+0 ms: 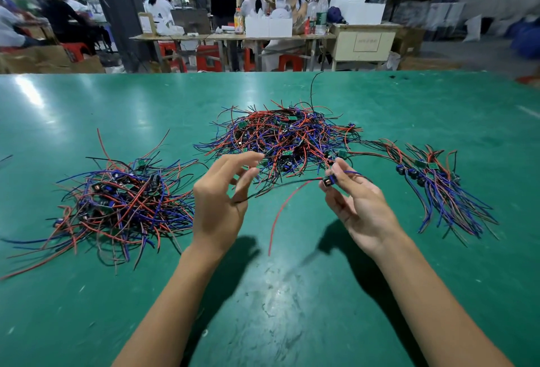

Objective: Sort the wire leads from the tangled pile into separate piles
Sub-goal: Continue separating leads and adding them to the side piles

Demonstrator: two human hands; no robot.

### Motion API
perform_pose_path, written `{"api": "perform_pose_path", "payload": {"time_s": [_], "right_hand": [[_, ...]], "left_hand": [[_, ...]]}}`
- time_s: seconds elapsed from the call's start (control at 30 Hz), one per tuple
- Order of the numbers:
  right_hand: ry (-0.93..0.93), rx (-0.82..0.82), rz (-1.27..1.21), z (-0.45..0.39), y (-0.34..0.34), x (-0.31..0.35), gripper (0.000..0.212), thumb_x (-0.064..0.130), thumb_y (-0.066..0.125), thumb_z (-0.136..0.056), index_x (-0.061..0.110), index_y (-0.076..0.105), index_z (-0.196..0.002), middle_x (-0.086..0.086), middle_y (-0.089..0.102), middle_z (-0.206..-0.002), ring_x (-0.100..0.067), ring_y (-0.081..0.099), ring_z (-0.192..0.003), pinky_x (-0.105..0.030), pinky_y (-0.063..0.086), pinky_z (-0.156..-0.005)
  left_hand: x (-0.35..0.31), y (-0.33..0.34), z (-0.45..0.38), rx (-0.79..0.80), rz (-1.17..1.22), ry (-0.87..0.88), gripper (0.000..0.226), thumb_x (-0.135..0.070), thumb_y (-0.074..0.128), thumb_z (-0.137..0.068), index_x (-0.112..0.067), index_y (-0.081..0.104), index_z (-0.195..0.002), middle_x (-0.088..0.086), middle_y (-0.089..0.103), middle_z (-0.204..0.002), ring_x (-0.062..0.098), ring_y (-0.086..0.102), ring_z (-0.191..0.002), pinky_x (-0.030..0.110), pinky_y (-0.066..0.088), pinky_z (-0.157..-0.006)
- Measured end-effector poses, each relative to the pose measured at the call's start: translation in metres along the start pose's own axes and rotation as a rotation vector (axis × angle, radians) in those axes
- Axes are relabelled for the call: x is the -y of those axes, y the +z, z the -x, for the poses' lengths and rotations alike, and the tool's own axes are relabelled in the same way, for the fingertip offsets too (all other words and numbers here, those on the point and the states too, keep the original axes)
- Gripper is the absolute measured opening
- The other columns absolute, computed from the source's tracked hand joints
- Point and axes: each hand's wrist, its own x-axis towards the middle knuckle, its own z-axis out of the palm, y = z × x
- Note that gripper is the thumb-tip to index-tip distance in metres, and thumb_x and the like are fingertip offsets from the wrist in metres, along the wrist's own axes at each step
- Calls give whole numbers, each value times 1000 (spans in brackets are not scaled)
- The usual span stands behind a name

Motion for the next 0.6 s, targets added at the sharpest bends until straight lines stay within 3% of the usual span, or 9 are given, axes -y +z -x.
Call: {"api": "perform_pose_path", "payload": {"time_s": [0.13,0.3,0.4,0.5,0.6], "right_hand": [[38,114,109,0,-5,3,42,27,76,-75,25,68,-116,10,71,-83,-7,65,-65,-13,52,-56],[84,179,32,-4,-9,3,42,24,75,-75,25,68,-117,10,69,-80,-6,63,-57,-13,52,-53],[80,201,108,-4,-10,1,43,25,76,-75,25,67,-117,8,70,-80,-7,64,-58,-14,51,-50],[48,247,310,-2,-9,-3,48,33,79,-70,28,70,-117,5,73,-85,-6,64,-61,-15,51,-54],[-41,265,505,0,-9,-10,50,35,81,-70,24,71,-118,4,71,-77,-6,57,-63,-20,41,-59]], "left_hand": [[10,-7,-1,89,1,-34,28,-7,72,-91,-19,67,-116,-9,68,-101,10,62,-76,16,47,-71],[13,-13,-1,315,-25,-81,26,-23,80,-83,-26,71,-107,-13,70,-93,12,59,-68,20,44,-65],[-8,-1,0,302,296,-422,16,-31,68,-91,-20,74,-103,-3,76,-85,19,69,-65,22,51,-64],[-31,13,2,476,671,-770,41,-41,52,-93,-10,70,-112,10,78,-93,29,75,-74,26,58,-66],[-41,21,12,616,813,-840,33,-29,58,-96,-7,69,-117,14,76,-104,32,76,-84,29,60,-74]]}}
